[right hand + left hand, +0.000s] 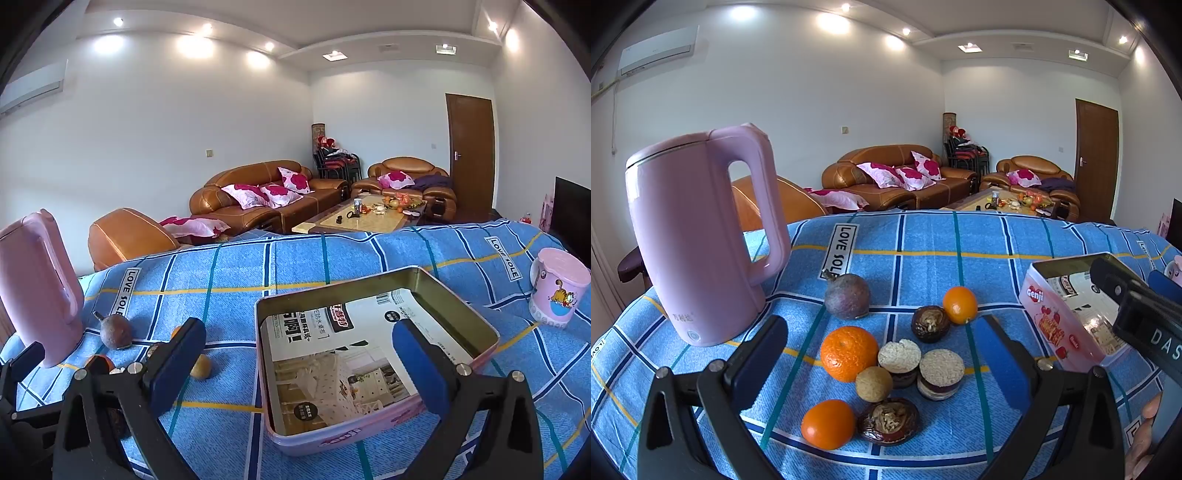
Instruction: Organize fruits
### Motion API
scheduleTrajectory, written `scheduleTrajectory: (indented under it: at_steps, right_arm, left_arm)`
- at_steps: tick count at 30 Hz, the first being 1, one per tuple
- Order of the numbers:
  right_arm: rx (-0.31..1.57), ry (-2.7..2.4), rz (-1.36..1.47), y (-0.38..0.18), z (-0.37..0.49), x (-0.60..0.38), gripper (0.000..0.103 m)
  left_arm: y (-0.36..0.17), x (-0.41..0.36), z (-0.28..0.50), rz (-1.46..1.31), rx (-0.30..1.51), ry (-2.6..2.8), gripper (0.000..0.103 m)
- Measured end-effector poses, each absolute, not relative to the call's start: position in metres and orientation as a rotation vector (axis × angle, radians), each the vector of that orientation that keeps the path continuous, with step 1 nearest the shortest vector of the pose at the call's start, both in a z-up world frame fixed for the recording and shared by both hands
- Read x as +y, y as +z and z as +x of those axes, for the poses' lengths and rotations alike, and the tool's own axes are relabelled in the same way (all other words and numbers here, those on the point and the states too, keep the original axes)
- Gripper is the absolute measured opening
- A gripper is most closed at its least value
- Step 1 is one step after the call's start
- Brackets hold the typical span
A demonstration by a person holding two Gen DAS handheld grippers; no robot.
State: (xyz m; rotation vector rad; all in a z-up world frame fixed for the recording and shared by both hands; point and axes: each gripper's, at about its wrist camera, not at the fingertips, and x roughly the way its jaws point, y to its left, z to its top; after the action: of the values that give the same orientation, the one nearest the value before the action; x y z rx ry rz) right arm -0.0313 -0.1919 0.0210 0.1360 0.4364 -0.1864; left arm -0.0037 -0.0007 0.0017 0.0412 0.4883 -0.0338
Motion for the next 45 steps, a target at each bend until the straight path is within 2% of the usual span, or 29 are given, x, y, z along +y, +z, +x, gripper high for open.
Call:
scheduleTrajectory:
  at_steps: [45]
  right_arm:
    - [0.447,-0.205,0.11,0.0194,-0.029,-0.1894,0.102]
  left_arm:
    - [0.0011,0.0002,-0.0031,0.036,0.497,-0.037,0.103]
